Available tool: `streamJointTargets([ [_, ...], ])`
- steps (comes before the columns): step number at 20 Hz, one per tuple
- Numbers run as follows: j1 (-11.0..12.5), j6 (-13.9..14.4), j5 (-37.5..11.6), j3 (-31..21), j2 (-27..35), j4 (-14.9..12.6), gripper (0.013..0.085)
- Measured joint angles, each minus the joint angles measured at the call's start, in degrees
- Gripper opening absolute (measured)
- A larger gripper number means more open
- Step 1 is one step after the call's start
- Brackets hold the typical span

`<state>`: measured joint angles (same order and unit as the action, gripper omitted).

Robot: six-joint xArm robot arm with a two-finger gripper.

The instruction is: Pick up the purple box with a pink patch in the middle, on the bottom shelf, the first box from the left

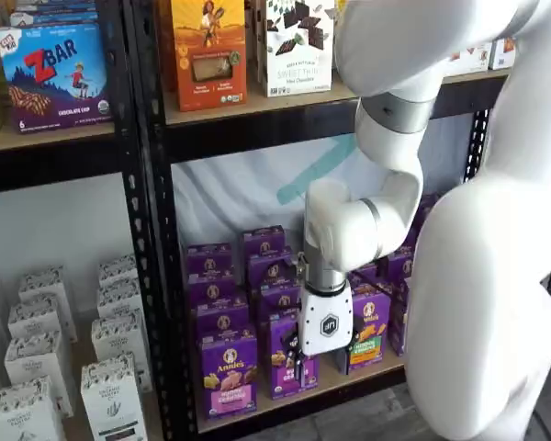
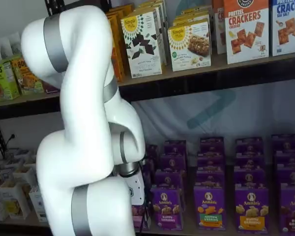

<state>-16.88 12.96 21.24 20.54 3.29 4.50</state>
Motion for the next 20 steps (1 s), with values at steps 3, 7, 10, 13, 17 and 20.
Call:
streamJointTargets([
  [3,0.66,4.26,-2.71,0.47,1.88,-5.23,0.085],
  [7,1.52,7.08,-3.73,1.84,4.06,-9.12,0.085],
  [10,1.74,6.51,-3.71,2.86,5.3,-8.77,0.085],
  [13,1.75,5.41,-4.44,3.84,6.66,-7.64,0.085],
  [17,1.41,4.88,-5.68,5.69,8.67,-6.75,0.085],
  [20,0.89,4.8,-7.02,6.98,9.98,-6.13,0.085],
])
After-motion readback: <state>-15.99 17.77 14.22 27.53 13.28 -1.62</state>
